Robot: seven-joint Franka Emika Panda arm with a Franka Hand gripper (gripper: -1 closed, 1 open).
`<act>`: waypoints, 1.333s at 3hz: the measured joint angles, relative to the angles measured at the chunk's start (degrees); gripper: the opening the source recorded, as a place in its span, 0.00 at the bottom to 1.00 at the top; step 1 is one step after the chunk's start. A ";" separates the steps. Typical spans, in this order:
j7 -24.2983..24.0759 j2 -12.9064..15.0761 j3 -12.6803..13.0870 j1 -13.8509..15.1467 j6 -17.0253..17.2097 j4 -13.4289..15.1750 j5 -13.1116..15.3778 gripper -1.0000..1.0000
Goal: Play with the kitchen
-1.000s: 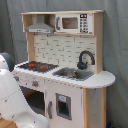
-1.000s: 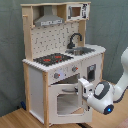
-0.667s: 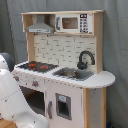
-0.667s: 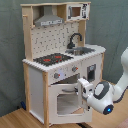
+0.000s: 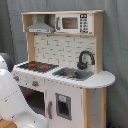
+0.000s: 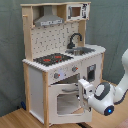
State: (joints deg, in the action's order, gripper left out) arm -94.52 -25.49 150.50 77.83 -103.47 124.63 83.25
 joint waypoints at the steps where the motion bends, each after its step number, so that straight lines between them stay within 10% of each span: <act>1: 5.84 -0.30 0.03 -1.96 0.31 -2.65 -0.11 1.00; 4: 22.78 -2.49 -0.03 -5.50 4.66 -12.27 -0.44 1.00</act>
State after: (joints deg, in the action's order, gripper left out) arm -71.74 -27.98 150.47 72.33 -98.81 112.37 82.81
